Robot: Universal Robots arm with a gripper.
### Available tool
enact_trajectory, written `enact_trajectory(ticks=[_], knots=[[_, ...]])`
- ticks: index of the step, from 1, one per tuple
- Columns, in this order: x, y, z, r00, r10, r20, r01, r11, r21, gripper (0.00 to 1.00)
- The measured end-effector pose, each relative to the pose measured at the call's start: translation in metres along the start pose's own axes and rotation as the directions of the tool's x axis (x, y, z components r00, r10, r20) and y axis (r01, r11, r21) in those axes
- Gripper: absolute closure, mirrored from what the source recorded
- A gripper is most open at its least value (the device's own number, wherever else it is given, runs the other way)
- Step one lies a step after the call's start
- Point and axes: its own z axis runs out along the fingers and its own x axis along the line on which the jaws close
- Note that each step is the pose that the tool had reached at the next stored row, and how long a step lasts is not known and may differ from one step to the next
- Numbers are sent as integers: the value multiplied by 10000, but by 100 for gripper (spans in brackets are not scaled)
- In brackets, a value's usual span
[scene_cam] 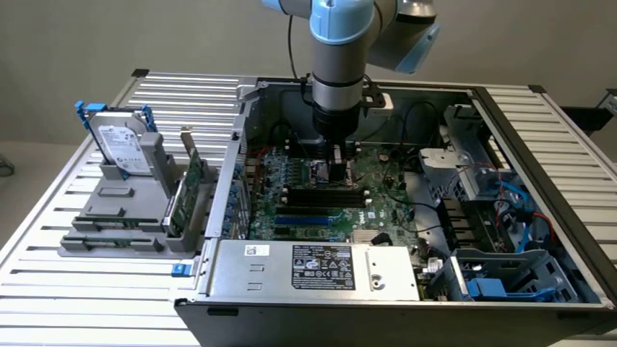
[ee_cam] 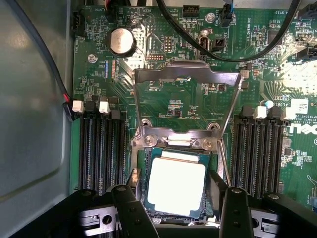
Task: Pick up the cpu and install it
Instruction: 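Place the cpu into insertion slot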
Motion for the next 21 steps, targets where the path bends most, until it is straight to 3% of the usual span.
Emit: enact_trajectory(ticks=[21], knots=[[-2,0,2,9959,-908,-46,908,9959,37,37]])
